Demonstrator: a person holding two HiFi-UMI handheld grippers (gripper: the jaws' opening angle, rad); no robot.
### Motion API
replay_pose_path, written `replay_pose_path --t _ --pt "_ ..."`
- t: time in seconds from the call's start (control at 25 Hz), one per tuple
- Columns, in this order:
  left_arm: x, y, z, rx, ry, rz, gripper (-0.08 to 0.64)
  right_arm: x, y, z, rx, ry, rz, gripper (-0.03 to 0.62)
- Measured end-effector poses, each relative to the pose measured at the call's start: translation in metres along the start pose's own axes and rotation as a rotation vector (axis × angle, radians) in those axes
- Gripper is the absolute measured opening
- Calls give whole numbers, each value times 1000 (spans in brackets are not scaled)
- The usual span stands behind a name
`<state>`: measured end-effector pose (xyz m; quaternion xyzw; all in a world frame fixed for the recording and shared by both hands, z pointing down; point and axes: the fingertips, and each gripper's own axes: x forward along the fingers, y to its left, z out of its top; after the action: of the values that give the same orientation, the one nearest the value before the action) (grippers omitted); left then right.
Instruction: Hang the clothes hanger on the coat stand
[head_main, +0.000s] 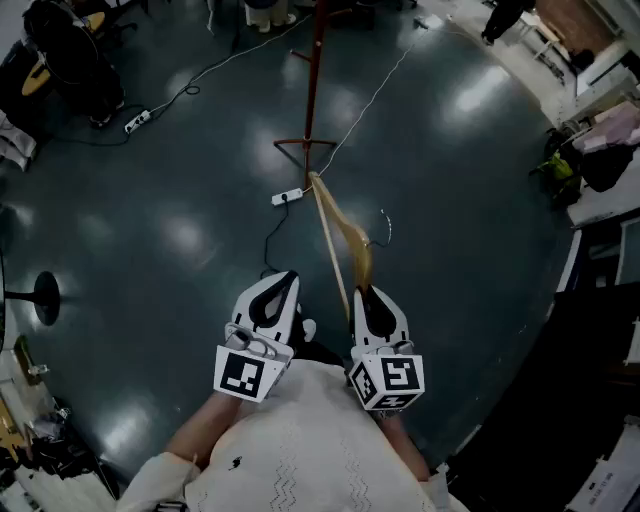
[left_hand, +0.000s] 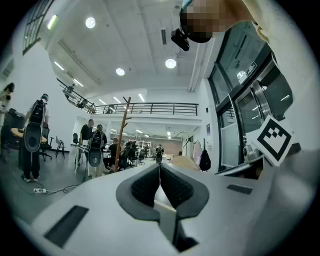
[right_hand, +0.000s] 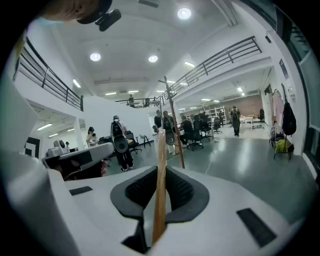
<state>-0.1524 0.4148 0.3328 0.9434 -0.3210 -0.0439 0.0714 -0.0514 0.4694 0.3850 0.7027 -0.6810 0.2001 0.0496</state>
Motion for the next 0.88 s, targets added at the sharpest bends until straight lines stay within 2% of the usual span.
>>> replay_pose_path --t 0.4,0.88 --pt "24 -3 4 27 -5 10 12 10 -17 29 -12 -59 7 67" --pt "69 34 0 15 -12 25 12 65 -37 49 -28 -54 0 67"
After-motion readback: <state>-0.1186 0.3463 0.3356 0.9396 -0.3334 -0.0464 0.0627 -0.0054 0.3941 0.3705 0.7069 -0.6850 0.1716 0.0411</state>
